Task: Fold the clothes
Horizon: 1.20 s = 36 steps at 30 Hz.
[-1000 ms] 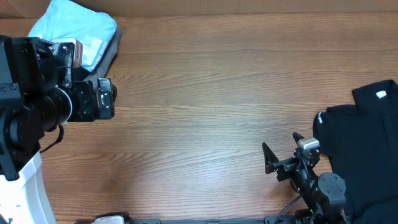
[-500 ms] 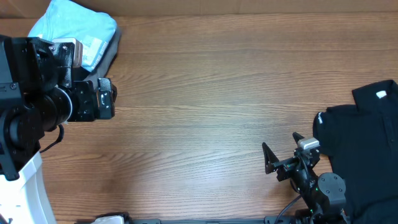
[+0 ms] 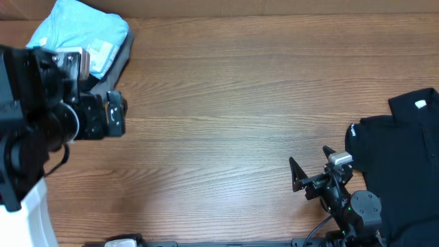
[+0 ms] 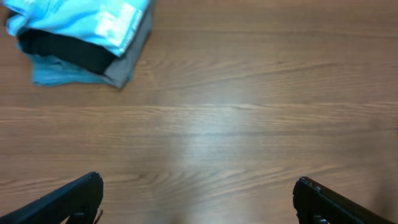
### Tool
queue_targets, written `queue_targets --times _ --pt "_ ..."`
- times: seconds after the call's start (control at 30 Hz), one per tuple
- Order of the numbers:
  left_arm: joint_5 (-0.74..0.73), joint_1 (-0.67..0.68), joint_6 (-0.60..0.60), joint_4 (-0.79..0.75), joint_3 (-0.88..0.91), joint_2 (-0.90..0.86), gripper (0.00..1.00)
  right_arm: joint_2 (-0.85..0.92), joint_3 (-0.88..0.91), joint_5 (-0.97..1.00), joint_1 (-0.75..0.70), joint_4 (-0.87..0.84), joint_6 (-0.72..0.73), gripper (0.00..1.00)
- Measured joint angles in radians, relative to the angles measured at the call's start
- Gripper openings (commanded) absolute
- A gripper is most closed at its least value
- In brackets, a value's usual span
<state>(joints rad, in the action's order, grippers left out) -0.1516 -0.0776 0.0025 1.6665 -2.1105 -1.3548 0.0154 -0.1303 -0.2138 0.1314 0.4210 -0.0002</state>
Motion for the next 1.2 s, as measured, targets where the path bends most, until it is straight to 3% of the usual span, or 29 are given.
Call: queue_targets --times 0.27,0.5,0.8,1.2 --pt "0.042 0.000 0.007 -0.497 0.416 0.310 1.00 0.000 0.002 0.000 0.000 -0.001 0.000 1.00" --pt "0.055 0.000 0.075 -0.798 0.843 0.632 1.00 0.000 0.002 0.000 0.000 -0.002 0.000 1.00" --pt "0.054 0.000 0.106 -1.065 1.324 0.974 1.00 0.000 0.002 0.000 0.000 -0.002 0.000 1.00" --pt "0.026 0.000 0.107 -1.197 1.722 1.218 1.00 0.000 0.002 0.000 0.000 -0.002 0.000 1.00"
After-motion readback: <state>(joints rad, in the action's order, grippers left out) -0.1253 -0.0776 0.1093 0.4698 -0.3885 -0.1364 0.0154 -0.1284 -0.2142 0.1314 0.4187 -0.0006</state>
